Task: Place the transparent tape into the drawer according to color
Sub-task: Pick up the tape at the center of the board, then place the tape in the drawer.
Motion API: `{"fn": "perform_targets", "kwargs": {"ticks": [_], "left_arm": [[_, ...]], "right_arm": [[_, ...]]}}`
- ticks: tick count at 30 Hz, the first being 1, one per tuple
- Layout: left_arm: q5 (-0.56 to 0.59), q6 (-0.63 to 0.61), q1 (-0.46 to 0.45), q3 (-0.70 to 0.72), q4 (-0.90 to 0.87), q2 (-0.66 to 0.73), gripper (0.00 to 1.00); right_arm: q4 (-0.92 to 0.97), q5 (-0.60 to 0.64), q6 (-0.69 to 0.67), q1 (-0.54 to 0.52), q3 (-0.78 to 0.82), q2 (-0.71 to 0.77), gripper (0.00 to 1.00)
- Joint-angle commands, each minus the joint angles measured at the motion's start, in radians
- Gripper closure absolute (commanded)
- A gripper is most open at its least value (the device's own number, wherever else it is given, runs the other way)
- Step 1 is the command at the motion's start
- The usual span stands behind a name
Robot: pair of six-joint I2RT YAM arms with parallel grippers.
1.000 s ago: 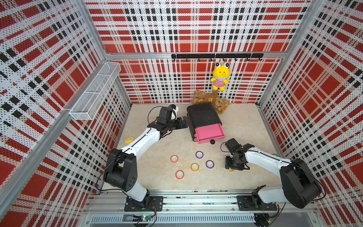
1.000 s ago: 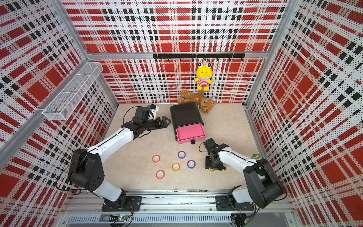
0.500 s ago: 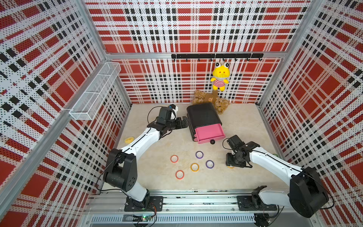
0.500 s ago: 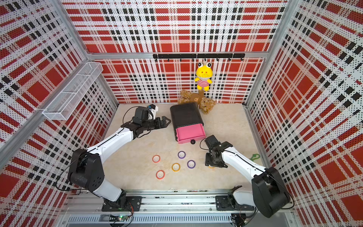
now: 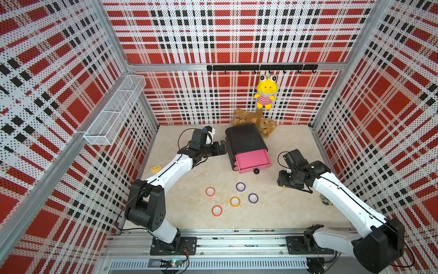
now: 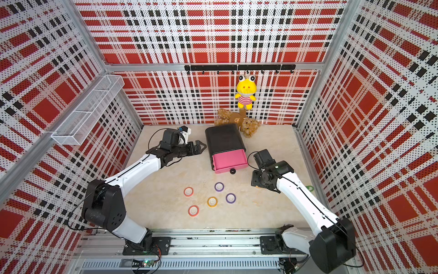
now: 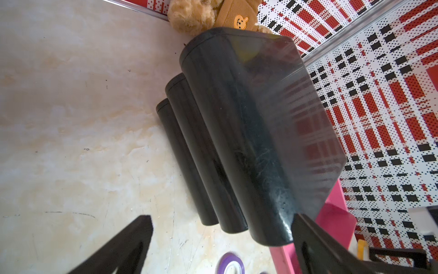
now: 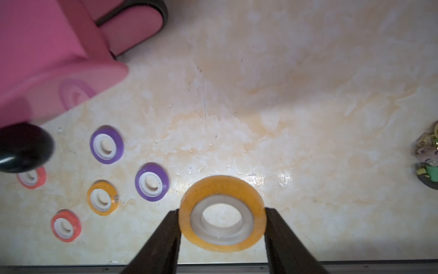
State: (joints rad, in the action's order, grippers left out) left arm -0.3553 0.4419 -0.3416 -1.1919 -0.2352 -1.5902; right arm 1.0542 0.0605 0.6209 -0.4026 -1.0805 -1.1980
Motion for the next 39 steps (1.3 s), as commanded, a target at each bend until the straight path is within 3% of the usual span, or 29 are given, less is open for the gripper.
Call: {"fn": "perform_targets", "kwargs": {"ticks": [1,12,39], "left_arm": [[-0.010,-0.009,0.007,0.005,0.017,0.020,0.01],[-0.011,-0.009,0.006,0.005,0.016,0.010,0.01],[0.004,-0.009,0.007,0.007,0.015,0.005,0.00]], "right_arm": [[0.041,0.007,-0.024,0.005,-0.081,0.012,0.59],[-0.030,-0.056,-0.061,0.004,-0.257,-0.075,0.60],[-0.199,-0.088,-0.158,-0.081,-0.409,-0.382,0.57]]}}
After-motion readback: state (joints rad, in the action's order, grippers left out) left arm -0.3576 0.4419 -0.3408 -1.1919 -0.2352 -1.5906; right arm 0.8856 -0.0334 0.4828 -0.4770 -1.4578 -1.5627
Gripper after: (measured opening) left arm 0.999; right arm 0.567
